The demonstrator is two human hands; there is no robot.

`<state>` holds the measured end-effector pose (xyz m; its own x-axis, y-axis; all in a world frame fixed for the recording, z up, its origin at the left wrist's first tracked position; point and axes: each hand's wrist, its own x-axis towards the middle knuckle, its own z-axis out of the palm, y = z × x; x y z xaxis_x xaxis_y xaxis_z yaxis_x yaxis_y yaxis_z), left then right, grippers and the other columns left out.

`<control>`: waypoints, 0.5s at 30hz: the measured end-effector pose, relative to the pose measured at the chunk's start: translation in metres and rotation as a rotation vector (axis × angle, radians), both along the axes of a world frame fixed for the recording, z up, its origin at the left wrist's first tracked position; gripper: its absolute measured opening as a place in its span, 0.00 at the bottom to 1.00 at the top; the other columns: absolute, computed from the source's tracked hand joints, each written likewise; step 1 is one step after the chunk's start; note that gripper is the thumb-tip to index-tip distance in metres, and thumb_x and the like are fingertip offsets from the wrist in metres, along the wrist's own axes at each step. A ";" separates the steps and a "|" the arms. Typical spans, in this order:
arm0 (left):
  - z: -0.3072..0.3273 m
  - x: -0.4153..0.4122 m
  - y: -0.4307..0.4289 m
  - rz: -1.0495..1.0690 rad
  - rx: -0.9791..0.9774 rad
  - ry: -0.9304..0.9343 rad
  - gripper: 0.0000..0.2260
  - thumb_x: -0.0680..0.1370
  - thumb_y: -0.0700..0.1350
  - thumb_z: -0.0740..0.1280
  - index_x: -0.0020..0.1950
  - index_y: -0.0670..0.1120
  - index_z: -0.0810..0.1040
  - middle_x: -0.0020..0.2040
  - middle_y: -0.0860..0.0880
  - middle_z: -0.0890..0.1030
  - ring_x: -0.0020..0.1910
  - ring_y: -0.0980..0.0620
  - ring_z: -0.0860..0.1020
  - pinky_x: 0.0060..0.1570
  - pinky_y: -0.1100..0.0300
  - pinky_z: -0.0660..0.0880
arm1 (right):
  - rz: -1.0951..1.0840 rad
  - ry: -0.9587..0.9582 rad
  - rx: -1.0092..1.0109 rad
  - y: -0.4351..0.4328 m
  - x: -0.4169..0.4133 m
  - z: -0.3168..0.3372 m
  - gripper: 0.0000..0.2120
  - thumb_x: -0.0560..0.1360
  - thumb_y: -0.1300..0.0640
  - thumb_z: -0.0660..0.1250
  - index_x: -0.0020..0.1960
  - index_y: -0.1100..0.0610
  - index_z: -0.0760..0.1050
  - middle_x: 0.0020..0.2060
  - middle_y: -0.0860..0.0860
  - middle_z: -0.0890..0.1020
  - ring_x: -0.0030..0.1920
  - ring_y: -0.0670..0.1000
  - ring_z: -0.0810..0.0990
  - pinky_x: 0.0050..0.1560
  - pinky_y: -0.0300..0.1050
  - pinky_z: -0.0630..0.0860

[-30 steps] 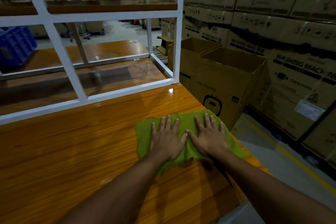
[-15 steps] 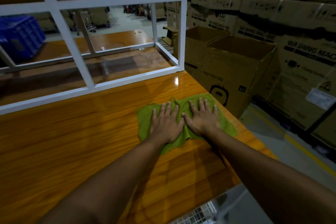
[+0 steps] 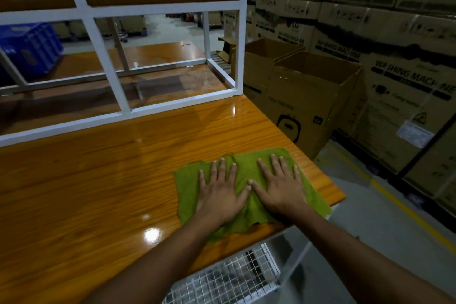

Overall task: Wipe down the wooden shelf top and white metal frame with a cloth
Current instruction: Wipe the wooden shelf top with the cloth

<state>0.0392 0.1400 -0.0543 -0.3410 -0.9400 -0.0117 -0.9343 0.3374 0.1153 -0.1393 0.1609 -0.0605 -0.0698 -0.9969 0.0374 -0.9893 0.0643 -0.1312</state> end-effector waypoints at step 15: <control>0.006 -0.079 -0.081 -0.078 0.006 0.027 0.28 0.82 0.59 0.45 0.81 0.51 0.48 0.81 0.46 0.44 0.80 0.45 0.43 0.75 0.38 0.41 | -0.211 0.003 0.074 -0.079 -0.041 0.003 0.37 0.77 0.29 0.40 0.81 0.46 0.43 0.80 0.55 0.43 0.80 0.56 0.42 0.76 0.63 0.45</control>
<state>-0.0400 0.0591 -0.0487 -0.4139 -0.9103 -0.0072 -0.9015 0.4087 0.1424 -0.1806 0.0820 -0.0571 -0.2769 -0.9603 -0.0347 -0.9533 0.2790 -0.1159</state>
